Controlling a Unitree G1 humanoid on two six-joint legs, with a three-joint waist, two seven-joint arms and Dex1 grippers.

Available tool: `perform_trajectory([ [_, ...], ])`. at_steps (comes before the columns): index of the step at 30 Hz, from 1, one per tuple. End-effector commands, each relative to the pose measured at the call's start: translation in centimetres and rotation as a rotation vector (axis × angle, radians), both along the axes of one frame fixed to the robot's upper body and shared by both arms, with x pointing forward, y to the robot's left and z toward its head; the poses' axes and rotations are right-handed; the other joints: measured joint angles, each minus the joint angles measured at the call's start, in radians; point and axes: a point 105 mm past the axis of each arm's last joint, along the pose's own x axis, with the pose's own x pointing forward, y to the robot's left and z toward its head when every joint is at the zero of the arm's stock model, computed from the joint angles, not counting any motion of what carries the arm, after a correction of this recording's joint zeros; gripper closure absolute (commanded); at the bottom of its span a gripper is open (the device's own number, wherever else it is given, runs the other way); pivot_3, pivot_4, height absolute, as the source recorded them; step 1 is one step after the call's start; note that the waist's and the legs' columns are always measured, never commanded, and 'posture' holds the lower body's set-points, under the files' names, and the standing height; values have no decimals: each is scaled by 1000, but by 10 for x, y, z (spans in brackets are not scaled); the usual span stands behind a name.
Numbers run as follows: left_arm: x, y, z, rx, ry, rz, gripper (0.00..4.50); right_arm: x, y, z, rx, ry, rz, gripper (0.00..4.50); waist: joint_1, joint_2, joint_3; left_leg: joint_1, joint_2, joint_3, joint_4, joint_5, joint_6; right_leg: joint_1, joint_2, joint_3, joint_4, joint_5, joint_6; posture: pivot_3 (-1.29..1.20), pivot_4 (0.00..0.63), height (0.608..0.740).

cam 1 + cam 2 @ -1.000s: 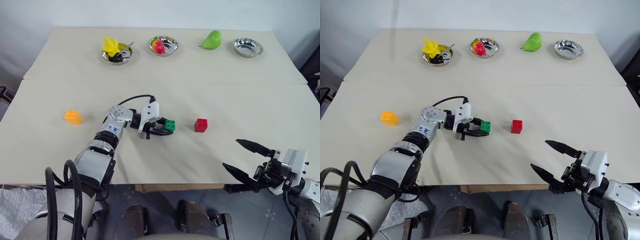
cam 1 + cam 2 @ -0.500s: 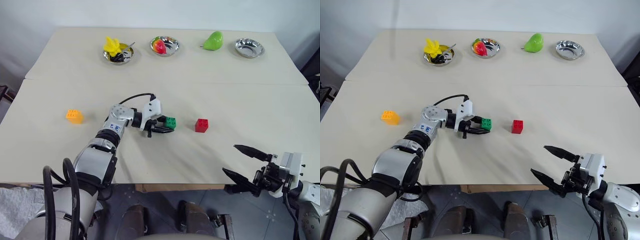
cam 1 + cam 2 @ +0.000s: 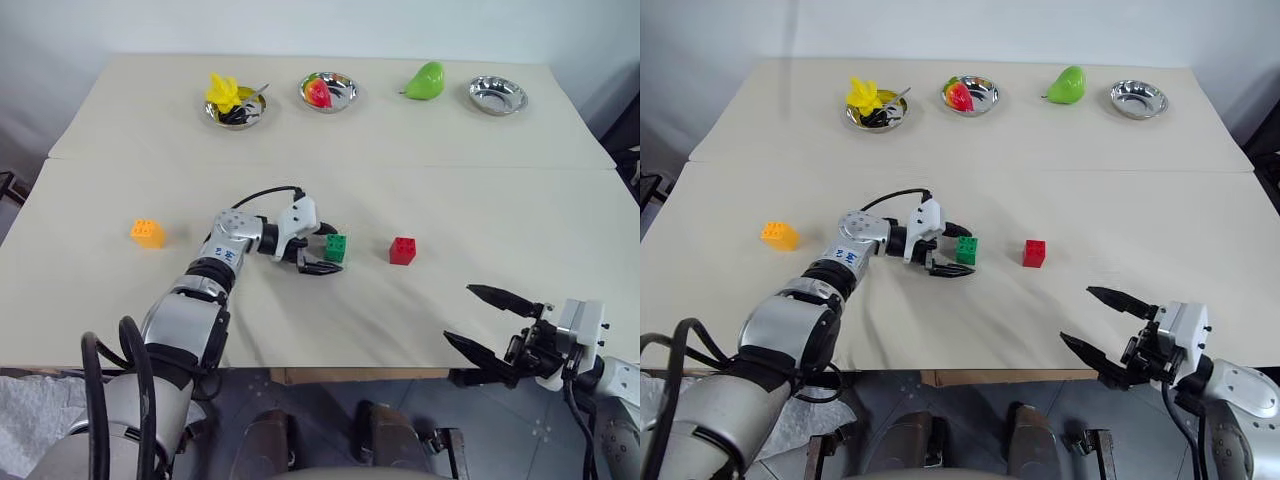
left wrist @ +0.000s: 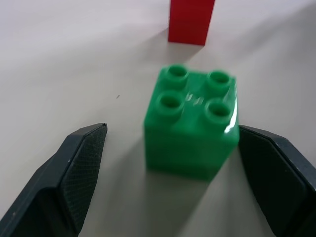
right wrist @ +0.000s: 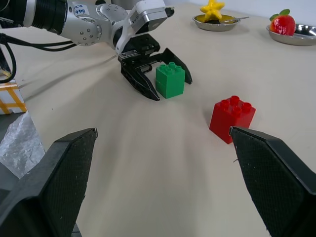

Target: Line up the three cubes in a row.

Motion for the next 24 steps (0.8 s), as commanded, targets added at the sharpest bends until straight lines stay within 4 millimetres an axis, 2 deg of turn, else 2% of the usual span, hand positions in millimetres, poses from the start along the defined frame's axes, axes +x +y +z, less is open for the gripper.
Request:
perform_trajectory([
  [1, -1, 12, 12, -49, -29, -18, 111, 1, 6, 9, -8, -35, 38, 0, -1, 0, 0, 0, 0, 0, 0, 0, 0, 0, 0, 0, 0, 0, 0, 0, 150, 740],
  [7, -6, 31, 16, -81, -67, -33, 111, 6, 13, 8, -7, -32, 81, 0, 0, 0, 0, 0, 0, 0, 0, 0, 0, -1, 0, 0, 0, 0, 0, 0, 150, 740],
  [9, -8, 40, 22, -124, -89, -30, 111, 8, 16, 9, -3, -39, 98, 0, 0, 0, 0, 0, 0, 0, 0, 0, 0, 0, 0, 0, 1, 0, 0, 0, 150, 740],
  [14, -15, 87, 49, -258, -192, 41, 50, 14, 28, 18, 31, -50, 157, 0, -9, 0, 0, 0, 1, 0, 1, 0, 0, -1, 0, 0, 2, 0, 0, 0, 150, 740],
  [16, -27, 118, 55, -303, -253, 139, 50, 19, 35, 20, 52, -25, 185, 0, -26, 0, 0, 0, 1, 0, 0, 0, 0, -2, 0, 0, 3, 0, 0, 0, 150, 740],
  [20, -61, 160, 53, -371, -315, 392, 50, 26, 49, 25, 64, -27, 269, 0, -46, 1, 0, 2, 2, -5, 0, 0, 0, -3, -1, 0, 5, -1, -1, 0, 150, 740],
  [24, -112, 190, 29, -370, -344, 685, 50, 34, 64, 31, 66, -67, 352, 0, -46, 0, 0, 2, 3, -7, 0, 0, 0, -3, -6, -1, 8, -1, -1, 0, 150, 740],
])
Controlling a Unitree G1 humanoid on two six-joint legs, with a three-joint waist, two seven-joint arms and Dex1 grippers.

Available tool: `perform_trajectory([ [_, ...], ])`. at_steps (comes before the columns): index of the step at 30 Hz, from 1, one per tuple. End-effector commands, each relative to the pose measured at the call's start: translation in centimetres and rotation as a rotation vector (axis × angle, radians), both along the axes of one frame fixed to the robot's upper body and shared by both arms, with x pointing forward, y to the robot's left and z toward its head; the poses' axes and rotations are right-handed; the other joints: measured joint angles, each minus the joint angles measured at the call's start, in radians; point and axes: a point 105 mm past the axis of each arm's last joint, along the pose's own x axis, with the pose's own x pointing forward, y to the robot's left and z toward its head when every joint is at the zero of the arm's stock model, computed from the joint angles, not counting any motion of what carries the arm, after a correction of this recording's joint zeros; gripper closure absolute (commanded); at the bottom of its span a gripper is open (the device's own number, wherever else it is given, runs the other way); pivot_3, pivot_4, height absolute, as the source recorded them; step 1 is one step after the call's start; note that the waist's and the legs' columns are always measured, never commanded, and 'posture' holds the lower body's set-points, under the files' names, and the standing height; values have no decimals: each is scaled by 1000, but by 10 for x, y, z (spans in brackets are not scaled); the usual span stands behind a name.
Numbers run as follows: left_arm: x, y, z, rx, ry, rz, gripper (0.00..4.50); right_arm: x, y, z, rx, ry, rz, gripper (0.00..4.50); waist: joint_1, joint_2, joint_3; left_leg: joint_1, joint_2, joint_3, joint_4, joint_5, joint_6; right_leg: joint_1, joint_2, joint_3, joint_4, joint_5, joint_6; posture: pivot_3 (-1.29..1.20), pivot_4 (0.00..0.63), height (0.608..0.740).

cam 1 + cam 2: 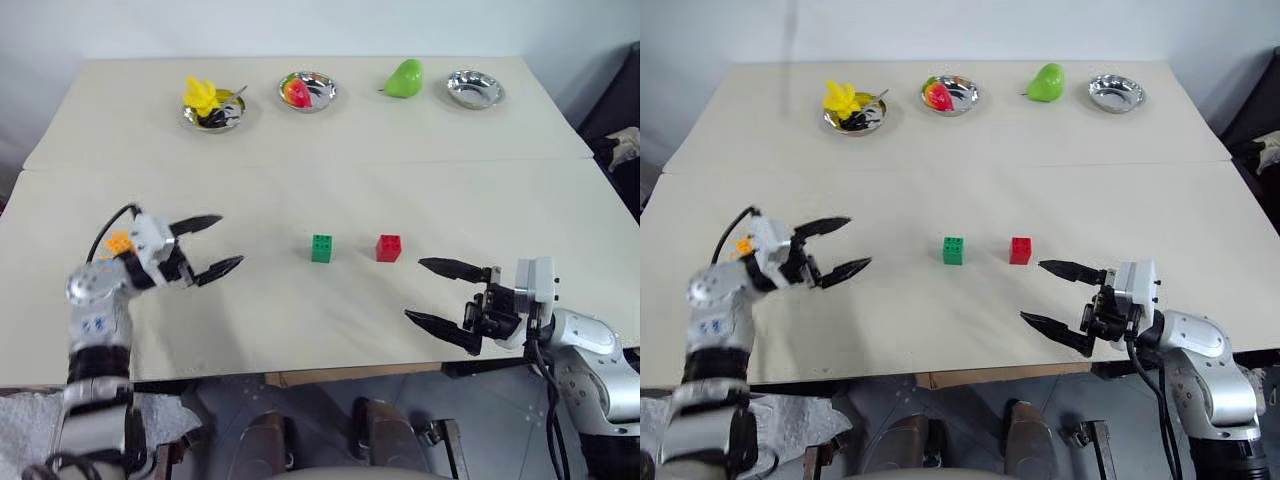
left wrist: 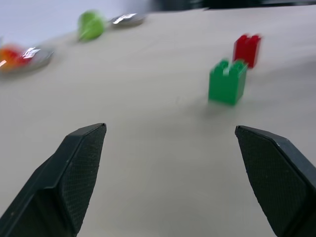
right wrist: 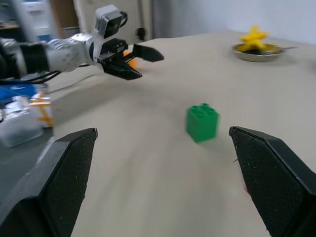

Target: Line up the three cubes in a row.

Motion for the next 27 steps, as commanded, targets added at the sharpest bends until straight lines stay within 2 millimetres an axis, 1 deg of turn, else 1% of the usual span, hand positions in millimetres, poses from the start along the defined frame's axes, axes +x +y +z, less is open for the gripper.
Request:
perform_trajectory([
  [1, -34, 19, 11, -21, -81, 214, 50, 5, 9, 12, 39, -69, 46, 0, 0, 0, 0, 0, -1, 0, 0, 0, 1, 0, -2, 0, 1, 0, 0, 0, 150, 740],
  [3, -54, 27, -1, -51, -42, 317, 50, 9, 13, 15, 44, -80, 63, 0, 17, 0, 0, 0, -3, -1, 1, 0, 2, 1, -4, 0, 2, 0, 0, 0, 150, 740],
  [4, -68, 35, -8, -85, -25, 399, 50, 11, 16, 15, 35, -86, 81, 0, 20, 0, 0, 0, -2, -1, 2, 0, 2, 1, -4, 0, 2, 0, 0, 0, 150, 740],
  [8, -116, 76, -28, -212, 5, 755, 50, 15, 23, 12, 9, -132, 122, 0, 23, -2, -1, 1, -2, -1, 3, -1, 2, 1, -5, 1, 2, 0, 0, 0, 150, 740],
  [10, -133, 92, -36, -255, 17, 882, 50, 16, 25, 9, 1, -141, 135, 0, 22, -2, -1, 1, -1, -1, 2, -1, 2, 1, -4, 0, 2, 0, -1, 0, 150, 740],
  [11, -140, 97, -40, -289, 33, 920, 50, 17, 26, 8, 0, -144, 139, 0, 22, -2, -1, 1, -1, -1, 2, -1, 2, 1, -5, 0, 2, 0, -1, 0, 150, 740],
  [13, -147, 102, -42, -286, 37, 970, 50, 18, 27, 6, -3, -141, 148, 0, 21, -2, -1, 1, -1, 0, 2, -2, 2, 1, -5, 0, 2, 0, -1, 0, 150, 740],
  [16, -136, 94, -35, -287, 32, 933, 50, 18, 29, 5, -9, -140, 165, 0, 22, -2, -1, 1, -2, 0, 2, -2, 3, 0, -5, 0, 2, 0, -1, 0, 150, 740],
  [19, -107, 86, -25, -290, 35, 870, 50, 19, 29, 2, -37, -130, 171, 0, 24, -2, -1, 1, -1, 0, 2, -2, 3, 0, -5, 0, 3, 0, -2, 0, 150, 740],
  [21, -84, 90, -21, -271, 54, 874, 50, 18, 29, 0, -50, -123, 172, 0, 24, -2, -1, 1, -1, 0, 3, -2, 2, 0, -5, 0, 4, 0, -2, 0, 150, 740],
  [22, -78, 92, -19, -266, 56, 876, 50, 18, 29, -1, -54, -121, 172, 0, 22, -2, -1, 1, -2, 0, 2, -2, 2, 0, -5, 0, 4, 0, -2, 0, 150, 740],
  [24, -58, 94, -11, -288, 56, 872, 50, 18, 30, -1, -58, -124, 168, 0, 20, -2, -2, 1, -2, 0, 2, -2, 2, -1, -5, 0, 5, 0, -3, 0, 150, 740],
  [25, -51, 96, -8, -286, 63, 873, 50, 18, 30, -2, -59, -124, 166, 0, 18, -2, -2, 1, -2, 1, 2, -2, 2, -1, -5, 0, 5, 0, -3, 0, 150, 740],
  [27, -39, 105, -9, -277, 97, 914, 50, 15, 29, -2, -58, -122, 162, 0, 15, -2, -2, 1, -2, 2, 2, -2, 2, -2, -4, -1, 5, 0, -3, 0, 150, 740],
])
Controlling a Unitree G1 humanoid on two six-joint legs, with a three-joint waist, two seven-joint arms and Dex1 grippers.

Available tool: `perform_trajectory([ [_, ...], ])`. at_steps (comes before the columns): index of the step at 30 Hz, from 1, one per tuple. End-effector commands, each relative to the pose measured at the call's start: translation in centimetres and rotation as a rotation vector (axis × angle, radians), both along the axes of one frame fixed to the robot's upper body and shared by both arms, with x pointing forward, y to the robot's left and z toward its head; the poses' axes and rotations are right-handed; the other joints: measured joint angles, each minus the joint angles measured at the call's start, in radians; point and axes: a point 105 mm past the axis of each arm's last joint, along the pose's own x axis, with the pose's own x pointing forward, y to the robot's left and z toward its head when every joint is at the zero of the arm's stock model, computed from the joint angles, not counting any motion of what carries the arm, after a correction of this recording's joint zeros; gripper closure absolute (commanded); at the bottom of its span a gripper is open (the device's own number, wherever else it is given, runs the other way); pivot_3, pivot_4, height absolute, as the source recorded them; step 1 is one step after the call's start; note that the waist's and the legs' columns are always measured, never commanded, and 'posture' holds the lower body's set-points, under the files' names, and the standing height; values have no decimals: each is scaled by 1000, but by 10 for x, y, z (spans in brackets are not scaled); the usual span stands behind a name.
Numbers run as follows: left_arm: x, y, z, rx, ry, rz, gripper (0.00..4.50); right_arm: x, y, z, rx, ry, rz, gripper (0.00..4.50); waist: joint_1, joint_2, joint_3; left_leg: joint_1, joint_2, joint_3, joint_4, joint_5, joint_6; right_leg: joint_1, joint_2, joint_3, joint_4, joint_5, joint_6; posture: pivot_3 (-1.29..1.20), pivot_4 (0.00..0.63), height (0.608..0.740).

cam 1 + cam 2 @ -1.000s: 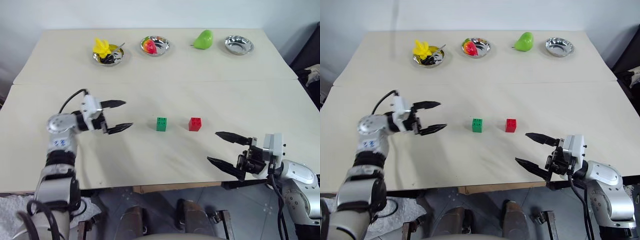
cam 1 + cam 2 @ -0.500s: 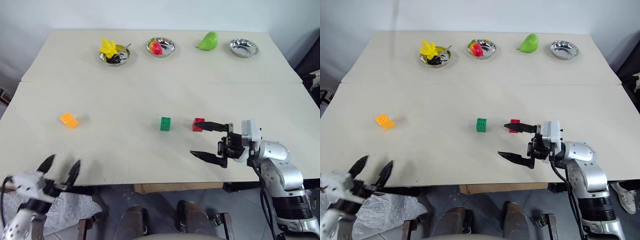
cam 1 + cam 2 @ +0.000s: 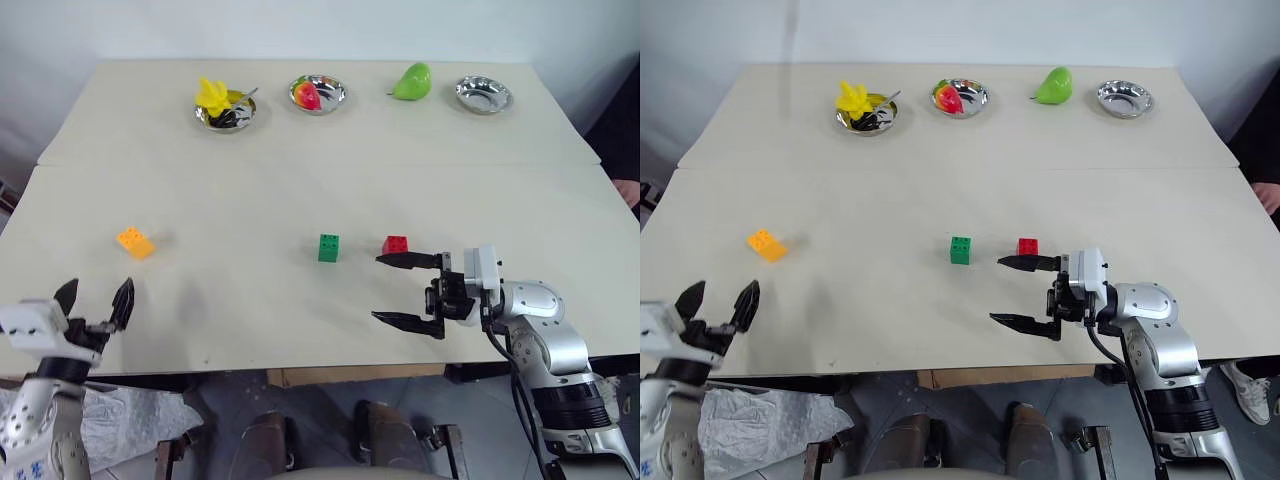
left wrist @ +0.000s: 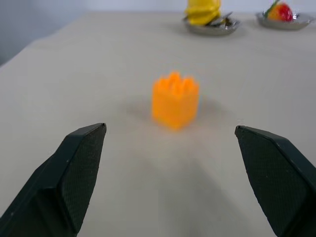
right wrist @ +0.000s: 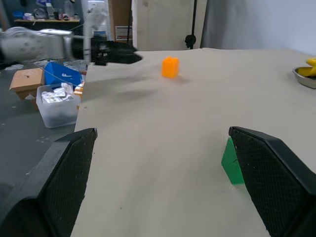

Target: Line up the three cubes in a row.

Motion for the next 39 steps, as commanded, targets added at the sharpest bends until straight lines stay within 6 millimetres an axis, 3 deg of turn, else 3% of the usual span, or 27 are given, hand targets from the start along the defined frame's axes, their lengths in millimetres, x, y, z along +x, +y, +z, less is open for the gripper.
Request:
perform_trajectory([
  [1, 9, 10, -4, -19, 63, 48, 50, -5, -1, 6, 0, -31, 0, 0, -3, 0, 0, 0, 0, 0, 0, 0, 0, 0, 0, 0, 0, 0, 0, 0, 150, 740],
  [9, 25, -39, 1, -74, 61, 70, 50, -10, -4, 2, 2, -1, -18, 0, 9, -1, 0, 0, 0, 0, -1, 0, 0, 1, 0, -1, -1, 0, 0, 0, 150, 740],
  [12, 35, -48, 4, -98, 48, 110, 50, -11, -1, 2, 9, 11, -6, 0, 17, -1, -1, 0, 0, -1, 0, 0, -1, 1, 0, -1, -1, 0, 0, 0, 150, 740],
  [20, 51, -41, -6, -75, 87, 399, 50, -10, 2, 2, 9, 32, 12, 0, 12, -1, -1, 0, -2, 0, 0, 0, -1, 1, 1, -1, -1, 0, 0, 0, 150, 740],
  [35, 87, -57, -7, -140, 40, 413, 50, -10, 5, -1, 21, 48, 4, 0, 30, -1, -1, 0, -1, 0, 0, 1, -1, 1, 1, -2, -1, 0, 0, 0, 150, 740],
  [39, 87, -61, -6, -125, 29, 408, 866, -9, 4, -1, 25, 45, -6, 0, 30, -2, -1, 0, -2, 0, 0, 1, -1, 1, 1, -2, -1, 0, 0, 0, 150, 740],
])
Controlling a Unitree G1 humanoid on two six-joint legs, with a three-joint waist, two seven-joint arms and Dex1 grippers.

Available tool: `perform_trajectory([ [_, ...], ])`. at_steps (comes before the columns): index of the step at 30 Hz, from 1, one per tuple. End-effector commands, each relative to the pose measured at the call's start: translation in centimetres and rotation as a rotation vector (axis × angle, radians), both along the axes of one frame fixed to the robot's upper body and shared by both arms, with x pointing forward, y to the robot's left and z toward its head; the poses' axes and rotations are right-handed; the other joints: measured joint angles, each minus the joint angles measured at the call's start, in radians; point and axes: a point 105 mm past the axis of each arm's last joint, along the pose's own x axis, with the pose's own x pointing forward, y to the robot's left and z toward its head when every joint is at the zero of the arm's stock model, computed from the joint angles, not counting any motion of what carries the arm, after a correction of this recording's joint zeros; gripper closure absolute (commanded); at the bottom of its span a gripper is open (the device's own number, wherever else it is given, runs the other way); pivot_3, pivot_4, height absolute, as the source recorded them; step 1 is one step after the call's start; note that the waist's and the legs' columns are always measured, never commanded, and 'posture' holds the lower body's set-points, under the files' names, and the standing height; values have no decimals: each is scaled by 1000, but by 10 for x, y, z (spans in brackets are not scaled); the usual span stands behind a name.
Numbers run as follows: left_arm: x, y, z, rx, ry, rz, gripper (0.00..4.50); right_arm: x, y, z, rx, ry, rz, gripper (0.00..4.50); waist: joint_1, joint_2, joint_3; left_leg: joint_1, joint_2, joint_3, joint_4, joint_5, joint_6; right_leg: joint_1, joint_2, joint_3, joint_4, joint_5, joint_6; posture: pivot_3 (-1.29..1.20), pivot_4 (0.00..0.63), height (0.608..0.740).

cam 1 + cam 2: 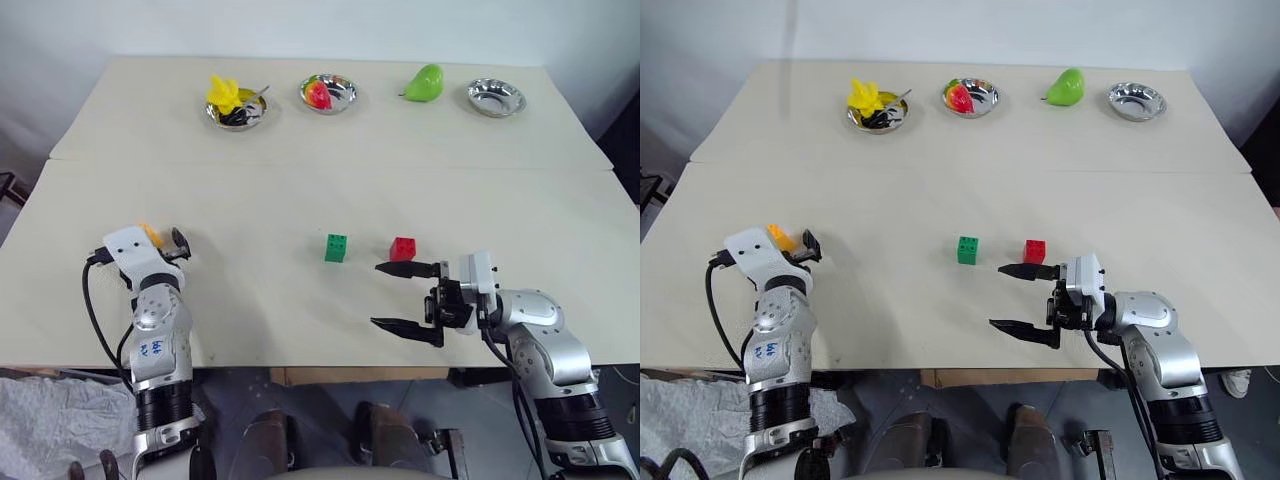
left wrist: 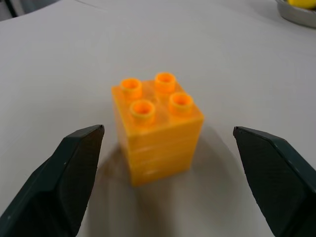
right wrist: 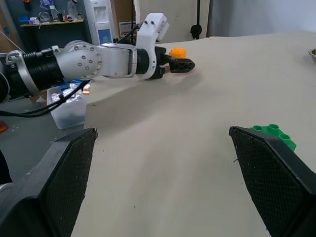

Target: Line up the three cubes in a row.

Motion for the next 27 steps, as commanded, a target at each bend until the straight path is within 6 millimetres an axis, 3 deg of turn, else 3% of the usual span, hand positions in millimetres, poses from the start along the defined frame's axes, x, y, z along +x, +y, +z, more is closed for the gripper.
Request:
perform_trajectory([
  [1, -1, -3, 8, 39, -31, -10, 1112, -3, 2, 7, 16, -36, 9, 0, 0, 0, 0, 0, 0, 0, 0, 0, 0, 0, 0, 0, 0, 0, 0, 0, 150, 740],
  [7, -6, 1, 8, 69, -24, -61, 3001, -3, 2, 5, 18, -38, -7, 0, -1, 0, 0, 0, 0, 0, 0, 0, 0, 0, 0, 0, 0, 0, 0, 0, 150, 740],
  [8, -7, 3, 10, 79, -26, -71, 3016, -3, 2, 5, 18, -39, -9, 0, -1, 0, 0, 0, 0, 0, 0, 0, 0, 0, 0, 0, 0, 0, 0, 0, 150, 740],
  [10, -1, -3, 12, 62, -46, -259, 3015, -4, -3, 5, 11, -41, -31, 0, -2, 0, 0, 0, 0, 0, 0, 0, 0, 0, 0, 0, 0, 0, 0, 0, 150, 740],
  [13, 1, -30, 19, 129, -40, -667, 3015, -6, -13, 6, 1, -45, -70, 0, -2, 0, 0, 0, 0, 0, 0, 0, -1, 0, 1, -1, 0, 0, 0, 0, 150, 740],
  [14, -4, -42, 27, 208, -60, -872, 3015, -8, -21, 6, -10, -44, -97, 0, -3, 0, 0, -1, 0, 1, 0, 0, -1, -1, 1, -1, 0, 0, -1, 0, 150, 740],
  [19, -14, -78, 40, 482, -27, -1542, 3015, -20, -58, 5, -51, -34, -234, 0, 6, 1, 1, -2, -2, 5, 0, 0, -2, -1, 1, -6, -1, -1, -2, 0, 150, 740],
  [22, 4, -99, 49, 490, -67, -1691, 3015, -25, -69, 5, -60, -31, -289, 0, 3, 1, 0, -2, -2, 7, 0, 0, -2, 0, 1, -7, -2, -1, -2, 0, 150, 740],
  [27, 18, -136, 38, 519, -4, -1893, 3015, -31, -71, 9, -52, -46, -340, 0, -14, 1, 0, -1, -1, 9, -2, 0, -2, 1, 4, -7, -3, -1, -1, 0, 150, 740],
])
